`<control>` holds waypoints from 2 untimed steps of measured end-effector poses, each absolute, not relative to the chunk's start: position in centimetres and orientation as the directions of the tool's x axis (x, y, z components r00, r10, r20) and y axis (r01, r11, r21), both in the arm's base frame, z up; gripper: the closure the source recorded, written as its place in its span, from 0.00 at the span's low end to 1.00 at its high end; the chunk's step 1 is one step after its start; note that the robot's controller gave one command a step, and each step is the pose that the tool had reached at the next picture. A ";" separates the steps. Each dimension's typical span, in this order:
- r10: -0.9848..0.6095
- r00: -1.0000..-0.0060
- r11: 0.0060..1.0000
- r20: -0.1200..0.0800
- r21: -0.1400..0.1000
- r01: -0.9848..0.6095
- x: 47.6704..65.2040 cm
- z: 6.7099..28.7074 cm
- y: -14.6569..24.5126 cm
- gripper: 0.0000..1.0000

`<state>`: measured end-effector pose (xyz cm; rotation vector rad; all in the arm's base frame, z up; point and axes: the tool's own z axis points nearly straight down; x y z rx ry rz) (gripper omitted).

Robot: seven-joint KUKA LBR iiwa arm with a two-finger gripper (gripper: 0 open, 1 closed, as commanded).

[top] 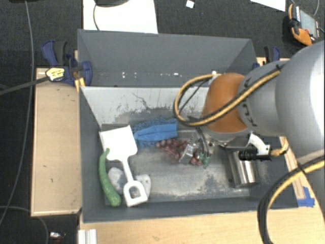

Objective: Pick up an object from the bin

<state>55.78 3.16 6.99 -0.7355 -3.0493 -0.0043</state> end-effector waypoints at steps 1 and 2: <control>0.454 -0.891 0.891 0.005 0.002 0.454 55.7 8.6 3.2 1.00; 0.453 -0.892 0.892 0.005 0.003 0.453 55.7 9.6 3.2 1.00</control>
Offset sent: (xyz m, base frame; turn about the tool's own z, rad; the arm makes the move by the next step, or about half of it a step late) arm -0.0010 0.0001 0.0289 -0.0012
